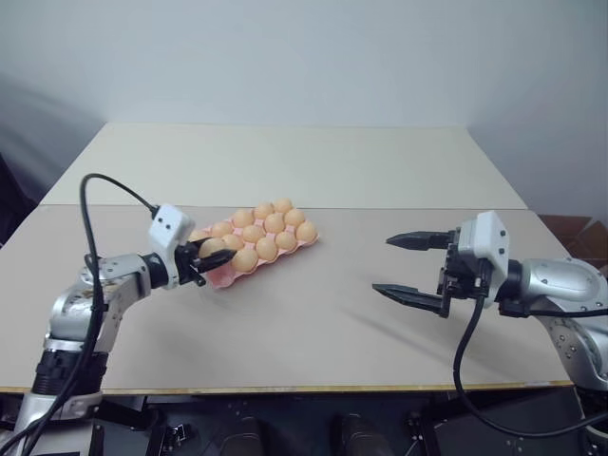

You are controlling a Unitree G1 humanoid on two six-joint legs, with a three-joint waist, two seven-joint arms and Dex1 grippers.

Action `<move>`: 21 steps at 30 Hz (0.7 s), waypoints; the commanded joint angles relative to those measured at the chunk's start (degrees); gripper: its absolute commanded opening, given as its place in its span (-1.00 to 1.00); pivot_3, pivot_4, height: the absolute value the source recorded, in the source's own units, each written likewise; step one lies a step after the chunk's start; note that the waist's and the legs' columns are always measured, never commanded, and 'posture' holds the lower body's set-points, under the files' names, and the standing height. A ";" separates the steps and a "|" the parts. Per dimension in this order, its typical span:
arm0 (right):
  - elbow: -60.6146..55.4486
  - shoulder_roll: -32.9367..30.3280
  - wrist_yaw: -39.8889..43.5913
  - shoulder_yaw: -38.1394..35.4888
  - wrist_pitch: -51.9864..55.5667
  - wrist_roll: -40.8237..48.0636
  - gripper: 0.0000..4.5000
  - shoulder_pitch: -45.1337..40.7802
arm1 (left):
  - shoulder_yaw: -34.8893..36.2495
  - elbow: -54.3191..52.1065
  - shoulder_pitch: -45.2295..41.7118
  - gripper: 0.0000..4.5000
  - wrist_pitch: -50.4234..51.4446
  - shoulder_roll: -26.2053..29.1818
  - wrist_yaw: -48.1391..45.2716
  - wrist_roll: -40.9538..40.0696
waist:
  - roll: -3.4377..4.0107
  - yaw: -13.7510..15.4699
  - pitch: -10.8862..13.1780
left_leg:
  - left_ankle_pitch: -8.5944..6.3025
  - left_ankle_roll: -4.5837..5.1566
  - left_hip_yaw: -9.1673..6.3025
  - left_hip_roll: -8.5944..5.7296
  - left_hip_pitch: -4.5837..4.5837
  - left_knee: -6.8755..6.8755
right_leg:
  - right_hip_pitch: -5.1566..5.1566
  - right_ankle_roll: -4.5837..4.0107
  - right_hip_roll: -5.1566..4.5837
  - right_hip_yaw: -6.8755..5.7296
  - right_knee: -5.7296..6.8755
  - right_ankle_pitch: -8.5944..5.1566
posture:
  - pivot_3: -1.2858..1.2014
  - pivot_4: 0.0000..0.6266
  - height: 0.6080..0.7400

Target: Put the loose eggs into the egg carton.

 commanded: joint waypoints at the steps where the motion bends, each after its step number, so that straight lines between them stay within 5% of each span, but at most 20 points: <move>1: -1.99 -0.58 -0.79 -2.56 0.31 1.29 1.00 -0.02 | -0.20 0.06 -1.94 0.22 -0.56 0.45 -0.65 0.98 | 0.00 -0.01 0.00 | 0.00 0.00 0.00 0.00 0.00 0.00 | 0.00 0.00 0.00 0.00 0.00 0.00 | 0.03 -0.52 1.00; 7: -1.81 -0.55 -1.20 -2.49 -0.10 1.07 1.00 0.33 | 3.03 -1.24 -1.71 0.99 -0.08 2.64 -1.00 0.15 | 0.00 -0.17 0.00 | 0.00 0.00 0.00 0.01 0.00 0.00 | 0.00 0.00 0.01 0.02 -0.01 0.00 | 0.03 -0.52 1.00; 13: -0.92 -0.49 -1.10 -2.33 -0.63 0.81 1.00 -0.03 | 14.08 -5.55 1.90 0.99 -1.95 5.56 -3.60 -5.39 | 0.00 -0.19 0.00 | 0.00 0.00 -0.01 0.02 0.00 0.00 | -0.02 0.00 0.00 0.01 0.00 0.00 | 0.03 -0.52 1.00; 21: 1.60 -1.14 0.29 -2.71 -1.12 0.34 1.00 -0.60 | 33.70 -16.14 21.73 0.99 -0.76 9.89 -9.86 -11.81 | 0.00 -0.43 0.00 | 0.00 0.00 0.03 0.03 0.01 -0.01 | -0.04 -0.06 -0.04 0.01 -0.01 -0.05 | 0.03 -0.52 1.00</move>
